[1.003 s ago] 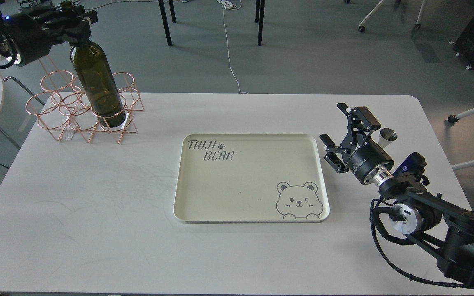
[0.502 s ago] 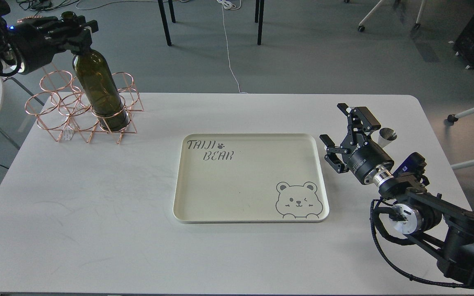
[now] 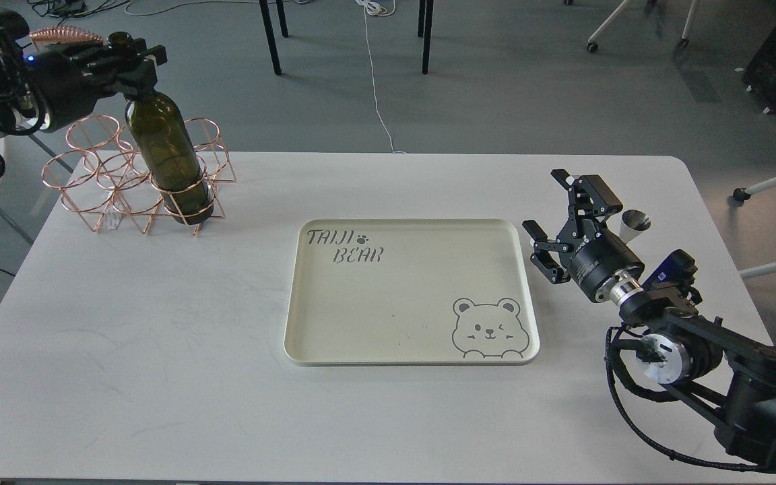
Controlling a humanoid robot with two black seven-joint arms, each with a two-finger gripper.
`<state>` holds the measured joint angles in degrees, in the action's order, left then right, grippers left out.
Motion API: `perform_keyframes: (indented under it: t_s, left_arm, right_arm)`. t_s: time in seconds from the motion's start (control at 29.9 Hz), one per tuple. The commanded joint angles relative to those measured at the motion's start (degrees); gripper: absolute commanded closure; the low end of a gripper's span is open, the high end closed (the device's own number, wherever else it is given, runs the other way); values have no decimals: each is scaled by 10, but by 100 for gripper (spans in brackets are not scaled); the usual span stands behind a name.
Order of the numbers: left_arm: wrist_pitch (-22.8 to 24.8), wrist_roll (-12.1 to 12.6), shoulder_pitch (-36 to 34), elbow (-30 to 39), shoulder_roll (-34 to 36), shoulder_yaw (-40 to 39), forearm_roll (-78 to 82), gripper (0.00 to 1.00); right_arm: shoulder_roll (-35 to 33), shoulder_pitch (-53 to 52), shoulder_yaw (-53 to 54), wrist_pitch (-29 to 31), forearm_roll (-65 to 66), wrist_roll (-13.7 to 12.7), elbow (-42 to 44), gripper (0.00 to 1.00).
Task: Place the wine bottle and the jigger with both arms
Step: 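Open the left gripper and release the bottle in the rack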
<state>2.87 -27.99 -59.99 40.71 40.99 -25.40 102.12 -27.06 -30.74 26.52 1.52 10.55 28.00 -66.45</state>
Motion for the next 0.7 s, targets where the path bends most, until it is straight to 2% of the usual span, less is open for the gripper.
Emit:
perform_keyframes:
  t_s: [0.0, 0.27, 0.37, 0.5, 0.57, 0.67]
  left_arm:
    - [-1, 0, 3, 0, 0, -1, 0, 67]
    - [-1, 0, 3, -1, -6, -3, 0, 60]
    - [-3, 0, 3, -2, -6, -4, 0, 47]
    - [-17, 0, 1, -2, -5, -6, -8, 17]
    - [-18, 0, 1, 0, -3, -8, -12, 10]
    - [-18, 0, -3, 5, 1, -9, -13, 6]
  right_arm:
    - [0, 1, 0, 1, 0, 0, 0, 1]
    - [0, 2, -1, 0, 1, 0, 0, 1]
    - [-2, 2, 0, 0, 1, 0, -1, 1]
    - [-3, 3, 0, 0, 0, 0, -2, 1]
    - [-3, 3, 0, 0, 1, 0, -2, 1]
    - [-3, 2, 0, 1, 0, 0, -2, 1]
